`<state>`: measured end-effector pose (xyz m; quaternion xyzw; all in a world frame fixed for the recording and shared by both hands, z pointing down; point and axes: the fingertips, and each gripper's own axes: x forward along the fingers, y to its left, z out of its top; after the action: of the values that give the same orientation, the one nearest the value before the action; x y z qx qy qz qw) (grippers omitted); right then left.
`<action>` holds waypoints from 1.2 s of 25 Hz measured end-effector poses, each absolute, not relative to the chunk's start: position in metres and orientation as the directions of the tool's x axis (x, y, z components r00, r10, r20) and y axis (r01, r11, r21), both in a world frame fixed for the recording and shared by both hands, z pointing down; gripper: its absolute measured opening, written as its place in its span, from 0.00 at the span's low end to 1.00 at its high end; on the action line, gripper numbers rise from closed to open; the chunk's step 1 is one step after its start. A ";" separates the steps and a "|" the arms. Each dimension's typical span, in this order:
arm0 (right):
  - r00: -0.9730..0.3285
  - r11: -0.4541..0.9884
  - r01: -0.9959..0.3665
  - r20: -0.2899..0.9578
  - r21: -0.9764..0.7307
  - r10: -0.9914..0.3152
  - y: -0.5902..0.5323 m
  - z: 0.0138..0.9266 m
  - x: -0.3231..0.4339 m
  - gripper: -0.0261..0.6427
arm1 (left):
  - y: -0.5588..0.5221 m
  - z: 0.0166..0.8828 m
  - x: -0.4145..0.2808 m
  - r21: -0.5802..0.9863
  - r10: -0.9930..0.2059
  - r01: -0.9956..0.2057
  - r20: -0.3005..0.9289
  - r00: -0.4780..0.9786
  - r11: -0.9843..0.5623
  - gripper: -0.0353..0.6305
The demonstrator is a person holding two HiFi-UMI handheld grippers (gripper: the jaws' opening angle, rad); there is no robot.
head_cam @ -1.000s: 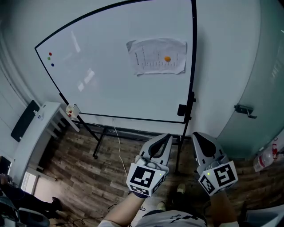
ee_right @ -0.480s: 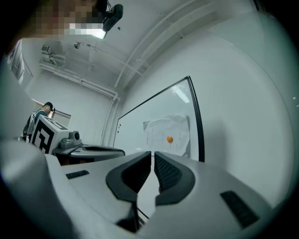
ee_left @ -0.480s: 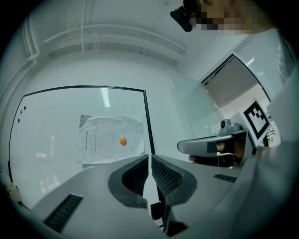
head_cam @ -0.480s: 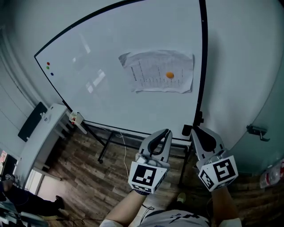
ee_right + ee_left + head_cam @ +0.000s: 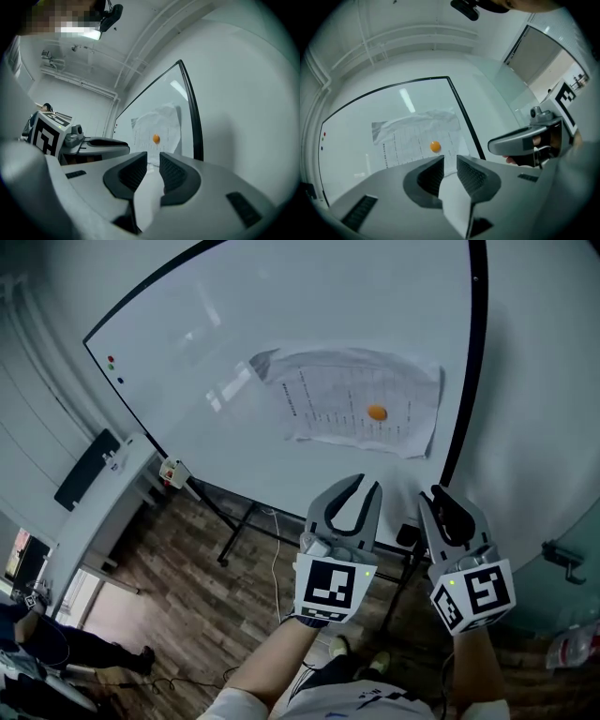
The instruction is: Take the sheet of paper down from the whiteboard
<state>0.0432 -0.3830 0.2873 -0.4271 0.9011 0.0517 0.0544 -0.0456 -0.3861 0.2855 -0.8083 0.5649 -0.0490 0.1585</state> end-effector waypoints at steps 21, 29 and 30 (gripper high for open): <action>-0.568 0.565 -0.823 -0.092 0.066 -0.818 -0.453 0.291 0.032 0.16 | -0.486 0.254 -0.046 -0.524 -0.949 -0.829 -0.112 0.294 -0.195 0.27; -0.551 0.548 -0.835 -0.085 0.051 -0.831 -0.460 0.291 0.029 0.16 | -0.495 0.256 -0.043 -0.538 -0.957 -0.820 -0.078 0.280 -0.196 0.27; -0.545 0.543 -0.839 -0.083 0.047 -0.834 -0.461 0.293 0.030 0.16 | -0.495 0.255 -0.043 -0.539 -0.957 -0.819 -0.079 0.280 -0.195 0.27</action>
<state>0.0299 -0.4612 0.2926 -0.4764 0.8779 0.0404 0.0253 -0.0431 -0.4953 0.2552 -0.7606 0.5838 -0.1386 0.2479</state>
